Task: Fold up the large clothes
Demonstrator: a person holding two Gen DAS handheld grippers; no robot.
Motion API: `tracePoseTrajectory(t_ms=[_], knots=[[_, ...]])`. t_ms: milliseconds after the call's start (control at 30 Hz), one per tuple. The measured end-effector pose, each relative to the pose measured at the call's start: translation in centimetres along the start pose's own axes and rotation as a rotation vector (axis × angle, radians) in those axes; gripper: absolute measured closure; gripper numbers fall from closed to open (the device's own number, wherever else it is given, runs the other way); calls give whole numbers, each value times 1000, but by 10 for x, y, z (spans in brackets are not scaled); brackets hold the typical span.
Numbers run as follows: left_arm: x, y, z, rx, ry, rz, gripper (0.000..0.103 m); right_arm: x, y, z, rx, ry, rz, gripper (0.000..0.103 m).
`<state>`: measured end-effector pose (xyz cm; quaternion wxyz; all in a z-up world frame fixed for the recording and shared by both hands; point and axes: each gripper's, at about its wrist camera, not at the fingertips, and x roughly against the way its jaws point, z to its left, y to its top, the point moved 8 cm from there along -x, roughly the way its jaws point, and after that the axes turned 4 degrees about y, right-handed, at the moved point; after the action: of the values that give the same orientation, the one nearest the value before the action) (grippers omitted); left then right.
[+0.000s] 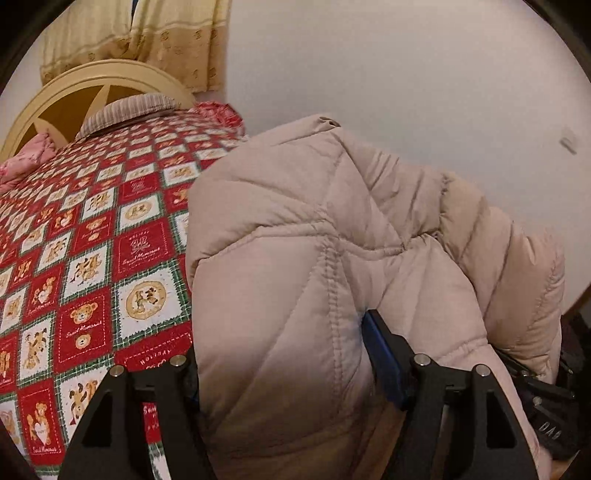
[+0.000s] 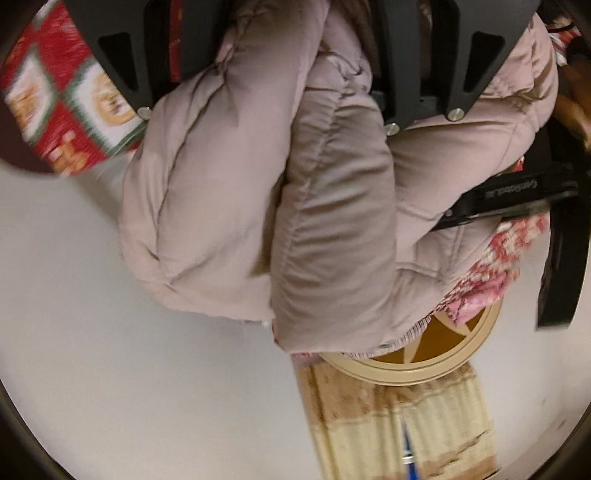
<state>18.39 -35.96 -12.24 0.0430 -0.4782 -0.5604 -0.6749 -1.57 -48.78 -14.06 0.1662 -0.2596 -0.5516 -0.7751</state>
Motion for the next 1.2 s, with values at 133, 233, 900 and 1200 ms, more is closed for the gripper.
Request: tracePoseTrajectory(t_ms=[133,233,900,1200], knots=[[-12,-4,7,9,39,-5,20,-16,-4,-21,-148,108,28,42],[-14,-5,3,-16,80,-22,16,-15,-10,-33,-243,142,42,24],[-13,-3,10,-31,136,-36,7,44,63,29,-32,-157,-86,47],[-30,3,15,-7,149,15,4,-37,31,-23,-52,-244,42,45]])
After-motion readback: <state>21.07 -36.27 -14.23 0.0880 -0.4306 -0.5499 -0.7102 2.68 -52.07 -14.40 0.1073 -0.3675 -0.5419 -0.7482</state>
